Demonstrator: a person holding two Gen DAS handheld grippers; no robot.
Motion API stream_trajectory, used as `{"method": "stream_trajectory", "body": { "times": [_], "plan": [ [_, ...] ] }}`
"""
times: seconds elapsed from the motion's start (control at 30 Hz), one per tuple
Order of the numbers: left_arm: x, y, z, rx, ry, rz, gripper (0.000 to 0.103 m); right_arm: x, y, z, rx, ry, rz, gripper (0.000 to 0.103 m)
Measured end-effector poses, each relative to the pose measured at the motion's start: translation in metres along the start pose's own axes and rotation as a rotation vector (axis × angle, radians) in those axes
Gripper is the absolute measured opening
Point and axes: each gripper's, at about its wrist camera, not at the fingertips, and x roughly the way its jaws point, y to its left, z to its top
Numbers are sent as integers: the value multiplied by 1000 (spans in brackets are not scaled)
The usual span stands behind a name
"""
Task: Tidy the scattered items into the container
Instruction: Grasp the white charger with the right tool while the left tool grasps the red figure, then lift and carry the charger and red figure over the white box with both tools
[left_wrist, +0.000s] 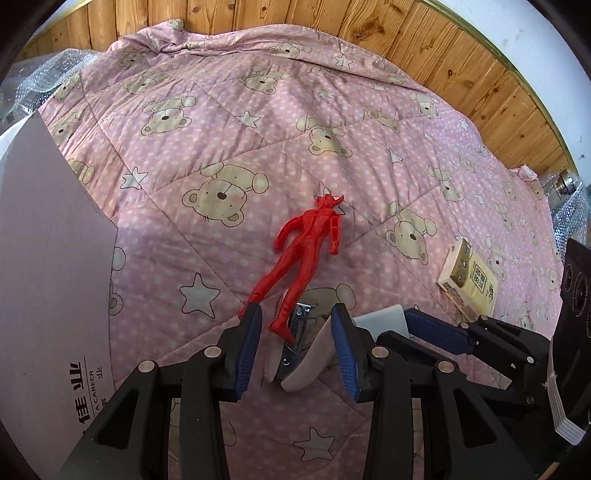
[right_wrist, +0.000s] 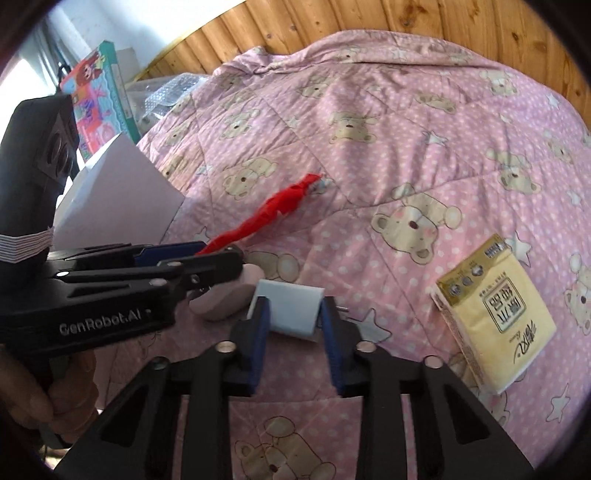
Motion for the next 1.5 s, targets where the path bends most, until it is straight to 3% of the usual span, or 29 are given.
{"method": "stream_trajectory", "body": {
  "times": [0.1, 0.13, 0.17, 0.2, 0.3, 0.37, 0.47, 0.53, 0.7, 0.8, 0.83, 1.07, 1.5],
  "plan": [
    [-2, 2, 3, -12, -10, 2, 40, -4, -1, -2, 11, 1, 6, 24],
    [-4, 3, 4, -16, -16, 0, 40, -5, -1, -3, 13, -2, 9, 28],
    [-6, 2, 5, -15, -24, -2, 40, -5, 0, -3, 19, -7, 16, 43],
    [-8, 3, 6, -11, -31, -1, 40, -6, 1, -3, 20, -14, 24, 49],
    [-4, 1, 11, 5, -31, 12, 40, 2, 11, 0, -16, -13, 28, 54],
    [4, 0, 15, 17, -17, 9, 40, 7, 17, 2, -55, -24, -3, 62],
    [17, 0, 21, 23, -26, 36, 40, 12, 20, 4, -97, -29, -46, 60],
    [29, 2, 25, 14, -12, 27, 40, 11, 18, 4, -100, -28, -54, 48],
    [28, 5, 27, -14, -35, 27, 19, 0, 9, -1, -35, -27, -27, 47],
    [18, 3, 27, -6, -58, 19, 18, -6, 4, -4, 3, -26, -10, 47],
    [15, 2, 27, -4, -67, 16, 11, -8, 2, -5, 16, -26, -5, 47],
    [-9, -2, 25, -10, -99, -4, 11, -25, -5, -14, 85, -28, 23, 47],
    [-78, -9, -18, -8, -128, -26, 11, -66, 36, -46, 85, -48, 46, 47]
  ]
}}
